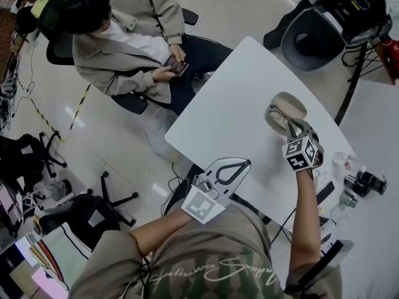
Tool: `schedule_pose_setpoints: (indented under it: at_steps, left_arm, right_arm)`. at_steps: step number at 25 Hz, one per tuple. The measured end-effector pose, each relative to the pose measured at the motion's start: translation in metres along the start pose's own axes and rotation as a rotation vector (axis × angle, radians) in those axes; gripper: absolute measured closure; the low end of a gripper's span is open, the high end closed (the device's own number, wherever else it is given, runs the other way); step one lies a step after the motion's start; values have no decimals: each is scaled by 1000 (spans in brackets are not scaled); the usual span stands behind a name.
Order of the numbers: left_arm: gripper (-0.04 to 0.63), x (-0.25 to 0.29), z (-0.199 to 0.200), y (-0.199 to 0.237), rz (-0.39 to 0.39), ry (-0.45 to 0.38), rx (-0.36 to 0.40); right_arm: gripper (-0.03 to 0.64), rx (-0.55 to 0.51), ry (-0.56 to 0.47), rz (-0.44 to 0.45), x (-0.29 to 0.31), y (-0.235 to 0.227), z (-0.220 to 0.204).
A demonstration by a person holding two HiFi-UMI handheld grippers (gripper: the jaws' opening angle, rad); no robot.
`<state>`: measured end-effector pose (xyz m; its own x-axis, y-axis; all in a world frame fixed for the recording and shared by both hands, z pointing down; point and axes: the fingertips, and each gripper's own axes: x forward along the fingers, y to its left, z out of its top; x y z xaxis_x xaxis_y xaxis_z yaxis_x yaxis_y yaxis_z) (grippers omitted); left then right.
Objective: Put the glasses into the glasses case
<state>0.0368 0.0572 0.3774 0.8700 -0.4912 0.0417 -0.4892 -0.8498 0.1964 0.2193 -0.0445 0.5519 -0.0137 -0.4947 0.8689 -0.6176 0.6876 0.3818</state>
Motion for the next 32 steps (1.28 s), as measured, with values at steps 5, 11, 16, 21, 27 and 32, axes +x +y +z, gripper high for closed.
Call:
schedule_pose_setpoints:
  at_steps: [5,11,16,21,27,32]
  left_arm:
    - [589,-2,4,-11,-22,-17,22]
    - [589,-9,8,-18,-17,-30,3]
    - [589,-14,9,-21,-22,-37,-18]
    - [589,-3,9,-27,-46,-51,-42]
    - [589,14,19,-47,-101,-99,-12]
    - [589,4,17,-76,-129,-106,9]
  right_arm:
    - [589,9,-37,-31,-20,5,4]
    - [604,38,-49,-56,-39,17,-3]
    - [604,58,-43,-70,-52,26,-3]
    - [604,60,-25,-70,-64,40,-6]
    - [604,54,-26,-106,-92,58,-11]
    - [604,124,-79,-169,-134,82,-16]
